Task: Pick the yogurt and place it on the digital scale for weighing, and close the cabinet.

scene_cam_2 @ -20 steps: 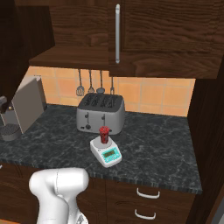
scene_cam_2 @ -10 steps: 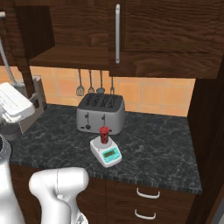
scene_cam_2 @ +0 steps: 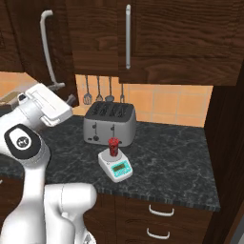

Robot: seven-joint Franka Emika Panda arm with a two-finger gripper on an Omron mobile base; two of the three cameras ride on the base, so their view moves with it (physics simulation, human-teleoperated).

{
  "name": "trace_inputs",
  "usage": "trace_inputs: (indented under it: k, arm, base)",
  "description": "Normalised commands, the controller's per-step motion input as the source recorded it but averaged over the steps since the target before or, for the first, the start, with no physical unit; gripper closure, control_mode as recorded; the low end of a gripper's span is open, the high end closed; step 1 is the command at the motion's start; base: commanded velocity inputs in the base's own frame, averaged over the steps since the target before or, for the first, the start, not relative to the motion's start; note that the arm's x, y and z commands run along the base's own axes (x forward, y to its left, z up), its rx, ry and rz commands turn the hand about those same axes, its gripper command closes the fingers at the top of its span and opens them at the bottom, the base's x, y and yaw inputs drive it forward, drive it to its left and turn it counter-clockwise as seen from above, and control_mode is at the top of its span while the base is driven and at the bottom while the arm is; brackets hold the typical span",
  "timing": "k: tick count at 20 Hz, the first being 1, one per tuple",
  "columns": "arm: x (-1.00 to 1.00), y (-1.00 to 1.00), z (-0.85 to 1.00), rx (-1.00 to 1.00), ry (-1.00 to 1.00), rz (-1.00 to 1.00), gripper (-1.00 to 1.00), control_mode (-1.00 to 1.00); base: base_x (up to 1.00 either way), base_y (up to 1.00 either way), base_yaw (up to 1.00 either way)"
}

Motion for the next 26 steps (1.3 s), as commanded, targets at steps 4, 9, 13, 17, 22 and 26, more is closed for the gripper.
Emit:
trace_inputs:
  k: [4, 9, 13, 17, 22, 26]
  arm:
    - [0.55, -0.88, 0.0, 0.03, -0.15, -0.05, -1.0, -1.0]
    - [0.87, -0.68, 0.0, 0.01, -0.09, -0.09, -1.0, -1.0]
    - [0.93, -0.77, 0.0, 0.04, -0.05, -0.08, -1.0, -1.0]
    - [0.88, -0.83, 0.0, 0.06, -0.05, -0.06, -1.0, -1.0]
    - [0.79, -0.64, -0.11, 0.03, -0.04, -0.01, -1.0, -1.0]
    - [0.88, -0.13, -0.23, 0.0, -0.02, 0.0, -1.0, -1.0]
  base:
    - [0.0, 0.0, 0.0]
    - [0.0, 0.0, 0.0]
    - [0.0, 0.0, 0.0]
    - [0.0, 0.0, 0.0]
    - [0.0, 0.0, 0.0]
    - [0.0, 0.0, 0.0]
